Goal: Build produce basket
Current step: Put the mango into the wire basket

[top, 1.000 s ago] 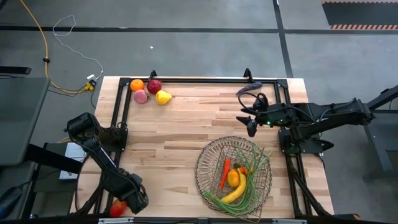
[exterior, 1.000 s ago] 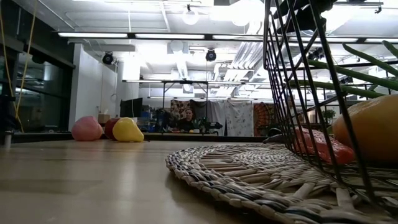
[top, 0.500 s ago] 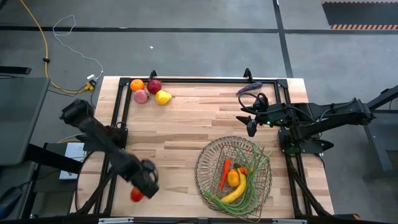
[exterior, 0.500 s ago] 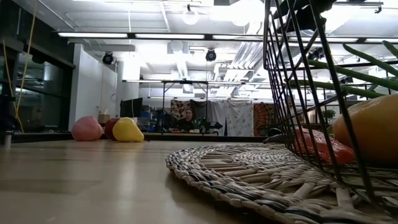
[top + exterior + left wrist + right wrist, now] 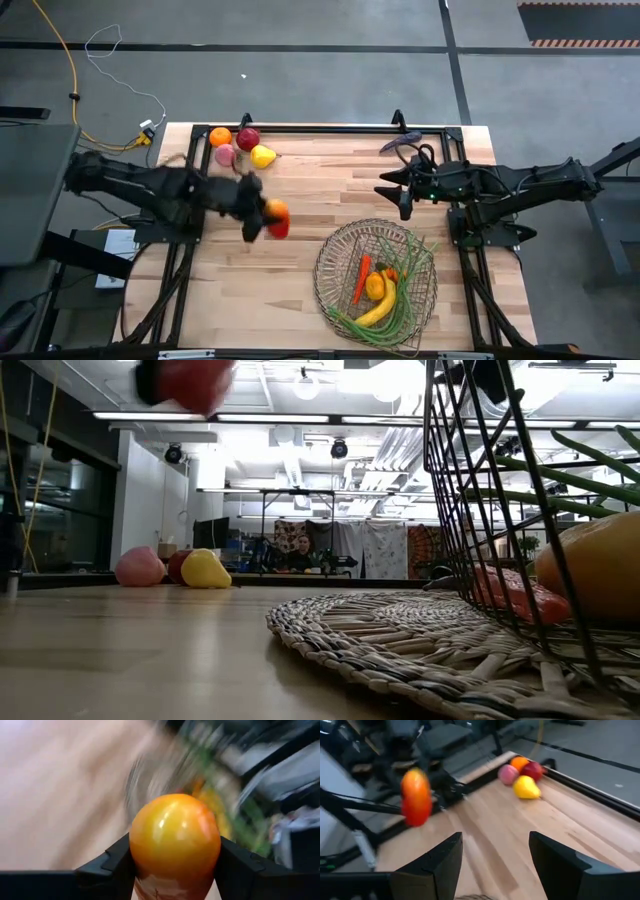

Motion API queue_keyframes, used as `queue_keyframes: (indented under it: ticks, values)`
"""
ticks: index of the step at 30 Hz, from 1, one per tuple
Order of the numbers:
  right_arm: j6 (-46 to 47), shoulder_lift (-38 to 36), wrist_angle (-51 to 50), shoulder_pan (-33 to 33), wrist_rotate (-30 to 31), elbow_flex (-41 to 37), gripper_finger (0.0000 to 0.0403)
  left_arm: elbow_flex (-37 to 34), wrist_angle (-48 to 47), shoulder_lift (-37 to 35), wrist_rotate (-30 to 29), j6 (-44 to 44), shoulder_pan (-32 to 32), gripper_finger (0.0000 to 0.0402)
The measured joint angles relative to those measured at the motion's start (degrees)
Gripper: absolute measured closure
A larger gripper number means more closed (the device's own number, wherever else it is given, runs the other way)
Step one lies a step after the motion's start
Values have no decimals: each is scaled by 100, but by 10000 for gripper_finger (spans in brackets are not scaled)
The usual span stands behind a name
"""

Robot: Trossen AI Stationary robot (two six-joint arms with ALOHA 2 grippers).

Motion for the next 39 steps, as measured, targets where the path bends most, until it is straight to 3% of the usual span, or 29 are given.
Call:
queue_keyframes:
  ticks: [4,10,16,22,27,34,39]
  values:
    - [-15,0,284,0,-159,0,183,1,1400,-260,604,1284,717,206]
    - [2,0,348,0,-158,0,183,2,2785,-64,1745,1423,1336,206]
    - [-285,-63,340,0,-265,0,182,0,3846,563,1673,1102,1051,206]
    - [-614,-498,323,2,-672,0,183,62,5102,1644,1076,714,420,206]
    - [-897,-959,265,2,-813,2,183,1127,4990,2834,744,814,-111,206]
    - [-1184,-1383,146,1,-816,2,182,3372,2660,4581,607,1324,-474,206]
    - [-1323,-1438,23,2,-818,2,183,4460,2249,5571,845,1480,-562,206]
